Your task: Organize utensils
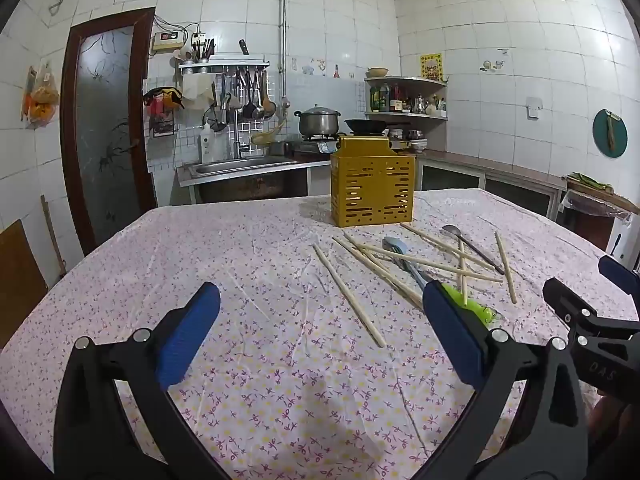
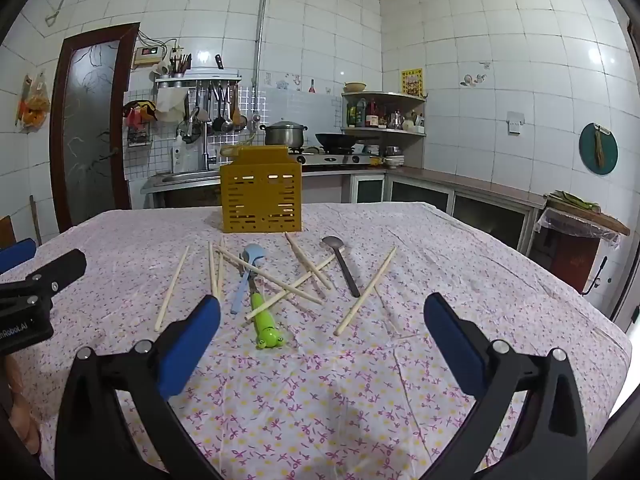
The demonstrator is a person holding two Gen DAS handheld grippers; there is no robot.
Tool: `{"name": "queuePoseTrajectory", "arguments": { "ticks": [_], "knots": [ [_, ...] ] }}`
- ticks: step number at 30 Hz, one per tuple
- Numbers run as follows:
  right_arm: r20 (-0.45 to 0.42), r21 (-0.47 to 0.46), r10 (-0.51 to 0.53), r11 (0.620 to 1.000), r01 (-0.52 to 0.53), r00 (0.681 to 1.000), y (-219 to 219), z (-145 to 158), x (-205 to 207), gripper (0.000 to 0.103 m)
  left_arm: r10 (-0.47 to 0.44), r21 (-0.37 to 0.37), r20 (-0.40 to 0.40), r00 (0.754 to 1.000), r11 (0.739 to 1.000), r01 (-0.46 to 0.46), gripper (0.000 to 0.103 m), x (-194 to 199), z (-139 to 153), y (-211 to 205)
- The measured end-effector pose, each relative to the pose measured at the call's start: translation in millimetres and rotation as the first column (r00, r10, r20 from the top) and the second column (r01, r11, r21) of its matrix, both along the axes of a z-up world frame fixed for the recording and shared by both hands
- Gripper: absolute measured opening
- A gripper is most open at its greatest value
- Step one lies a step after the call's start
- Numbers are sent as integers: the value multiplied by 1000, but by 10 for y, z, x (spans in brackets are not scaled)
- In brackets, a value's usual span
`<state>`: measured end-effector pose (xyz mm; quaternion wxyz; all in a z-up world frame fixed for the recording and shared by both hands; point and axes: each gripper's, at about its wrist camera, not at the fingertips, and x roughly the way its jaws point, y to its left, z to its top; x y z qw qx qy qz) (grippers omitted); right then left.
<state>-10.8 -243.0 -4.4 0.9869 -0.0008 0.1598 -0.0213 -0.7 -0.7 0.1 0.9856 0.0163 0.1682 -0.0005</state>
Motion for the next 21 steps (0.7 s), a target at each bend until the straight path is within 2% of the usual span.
{"name": "queuePoseTrajectory", "arguments": {
  "ticks": [21],
  "knots": [
    [-10, 18, -3, 1000, 3, 1000, -4, -24, 15, 99, -7, -5, -30, 1000, 1000, 7, 98, 18, -13, 14]
  ]
}}
